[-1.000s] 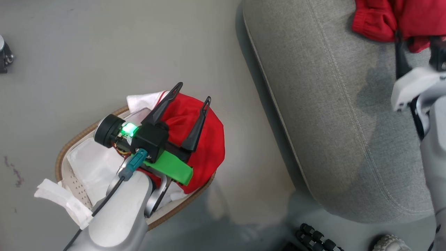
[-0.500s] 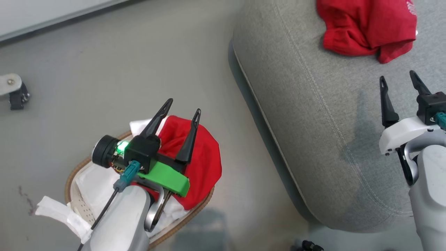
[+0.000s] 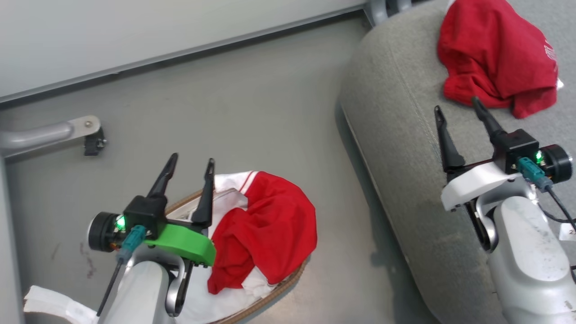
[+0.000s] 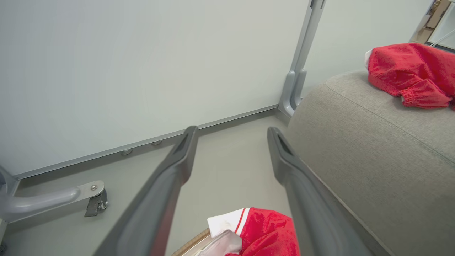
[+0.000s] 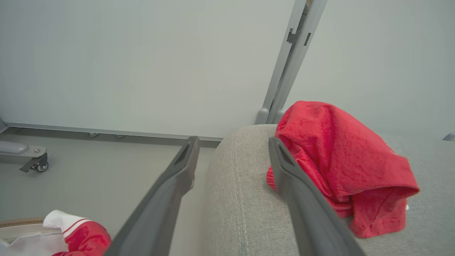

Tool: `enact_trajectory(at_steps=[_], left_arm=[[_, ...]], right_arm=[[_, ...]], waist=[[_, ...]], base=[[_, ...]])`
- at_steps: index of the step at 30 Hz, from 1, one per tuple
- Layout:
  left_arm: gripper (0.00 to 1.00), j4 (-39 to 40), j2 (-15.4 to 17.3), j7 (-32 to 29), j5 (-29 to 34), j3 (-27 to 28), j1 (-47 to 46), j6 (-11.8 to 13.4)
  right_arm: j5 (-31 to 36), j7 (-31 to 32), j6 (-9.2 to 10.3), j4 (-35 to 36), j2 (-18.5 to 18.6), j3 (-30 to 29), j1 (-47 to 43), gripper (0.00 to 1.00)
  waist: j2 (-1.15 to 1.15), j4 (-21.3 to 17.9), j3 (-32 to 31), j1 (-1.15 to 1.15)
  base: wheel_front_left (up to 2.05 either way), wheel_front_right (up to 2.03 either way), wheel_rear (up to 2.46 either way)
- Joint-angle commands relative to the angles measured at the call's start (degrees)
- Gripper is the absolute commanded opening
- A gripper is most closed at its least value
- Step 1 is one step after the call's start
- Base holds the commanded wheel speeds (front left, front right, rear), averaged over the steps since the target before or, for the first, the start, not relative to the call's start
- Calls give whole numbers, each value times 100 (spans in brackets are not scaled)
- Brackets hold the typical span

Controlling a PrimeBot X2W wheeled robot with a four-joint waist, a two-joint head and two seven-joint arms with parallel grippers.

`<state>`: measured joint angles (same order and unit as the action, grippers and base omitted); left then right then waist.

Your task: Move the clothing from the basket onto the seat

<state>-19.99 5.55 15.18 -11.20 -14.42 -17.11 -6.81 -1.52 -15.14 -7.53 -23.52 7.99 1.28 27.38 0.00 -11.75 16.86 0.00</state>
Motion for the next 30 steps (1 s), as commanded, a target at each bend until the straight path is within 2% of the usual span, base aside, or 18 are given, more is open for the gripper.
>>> enact_trajectory(at_steps=[1,9,15,30], left_arm=[[100,-26,-32,-5,19,149,122,41],[100,-162,-141,-5,165,826,413,52],[100,-307,-192,-5,291,1180,690,24],[100,-415,-257,-4,222,1476,1519,-5]], right_arm=[[-90,-2,8,-36,-54,57,-121,100],[-127,-2,8,-150,-222,295,-346,100],[-208,-2,8,-324,-308,289,-629,100],[-291,-2,8,-434,-345,194,-1364,100]], waist=[[0,414,-361,0],[0,948,-703,0],[0,1169,-1026,0],[0,1153,-1550,0]], base=[[0,0,0],[0,0,0],[0,0,0],[0,0,0]])
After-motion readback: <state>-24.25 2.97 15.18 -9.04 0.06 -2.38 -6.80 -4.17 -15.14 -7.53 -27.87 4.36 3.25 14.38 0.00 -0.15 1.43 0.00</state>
